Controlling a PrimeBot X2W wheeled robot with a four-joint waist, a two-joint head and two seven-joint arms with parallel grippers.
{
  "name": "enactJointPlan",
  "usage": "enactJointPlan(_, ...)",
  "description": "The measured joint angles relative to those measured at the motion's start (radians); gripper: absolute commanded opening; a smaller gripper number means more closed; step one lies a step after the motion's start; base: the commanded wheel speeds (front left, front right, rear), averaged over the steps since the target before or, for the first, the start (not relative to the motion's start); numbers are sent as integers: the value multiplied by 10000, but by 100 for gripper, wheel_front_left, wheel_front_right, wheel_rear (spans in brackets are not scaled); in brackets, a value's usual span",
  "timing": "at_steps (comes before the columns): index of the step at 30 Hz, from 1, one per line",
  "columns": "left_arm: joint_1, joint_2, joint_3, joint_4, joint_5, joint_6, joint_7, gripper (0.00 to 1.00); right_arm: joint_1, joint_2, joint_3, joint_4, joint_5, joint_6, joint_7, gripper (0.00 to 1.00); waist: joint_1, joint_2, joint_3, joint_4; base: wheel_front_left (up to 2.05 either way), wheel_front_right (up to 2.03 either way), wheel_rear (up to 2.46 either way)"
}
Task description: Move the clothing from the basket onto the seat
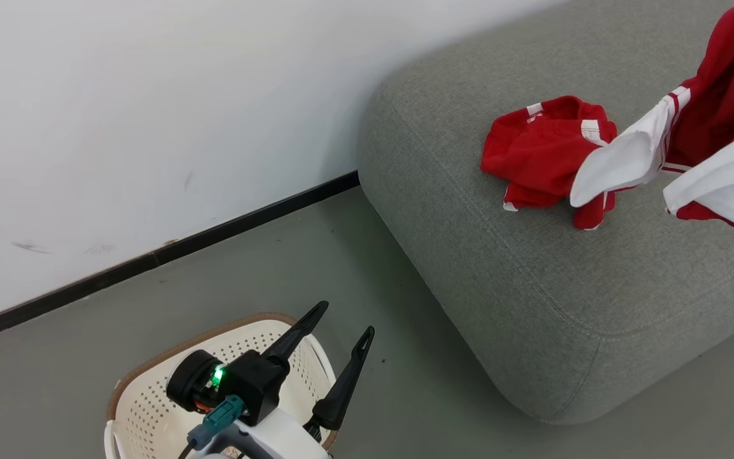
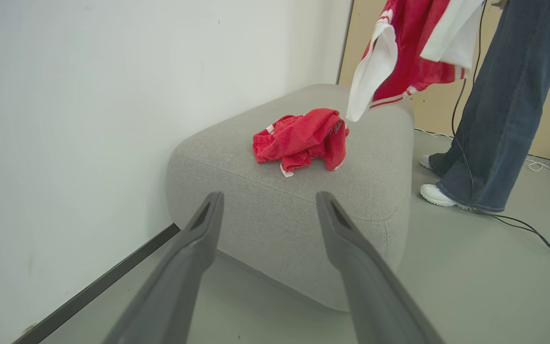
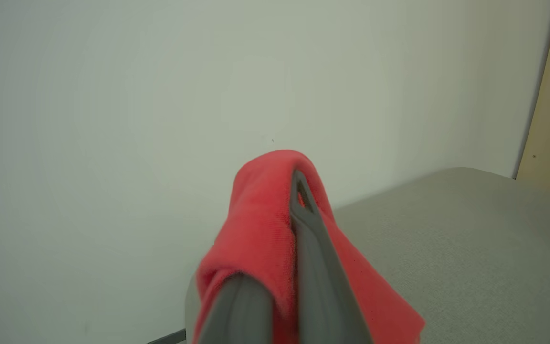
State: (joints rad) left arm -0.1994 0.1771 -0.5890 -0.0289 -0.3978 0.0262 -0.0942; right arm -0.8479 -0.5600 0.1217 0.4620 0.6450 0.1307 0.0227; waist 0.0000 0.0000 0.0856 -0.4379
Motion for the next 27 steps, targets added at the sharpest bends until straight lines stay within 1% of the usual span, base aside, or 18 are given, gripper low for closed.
enactJointPlan(5, -52, 88, -15, -240, 136, 121, 171, 100, -295, -140, -130, 558, -288, 0, 48, 0, 0, 0, 254, 239, 0, 0, 0)
enactJointPlan(12, -192, 153, -88, -529, 232, 167, 424, 100, -857, -412, -313, 1160, -846, 2, 19, 0, 0, 0, 599, 645, 0, 0, 0)
enactJointPlan(17, -224, 196, -151, -738, 322, 213, 598, 100, -1045, -514, -596, 1885, -1204, 0, -305, 0, 0, 0, 860, 958, 0, 0, 0)
enactJointPlan(22, -429, 221, -228, -968, 391, 213, 769, 100, -1044, -489, -813, 2573, -1574, 0, -688, 0, 0, 0, 1135, 1280, 0, 0, 0)
enactJointPlan(27, -605, 228, -324, -1137, 431, 211, 945, 100, -1028, -186, -861, 3095, -1962, 0, -986, 0, 0, 0, 1412, 1600, 0, 0, 0)
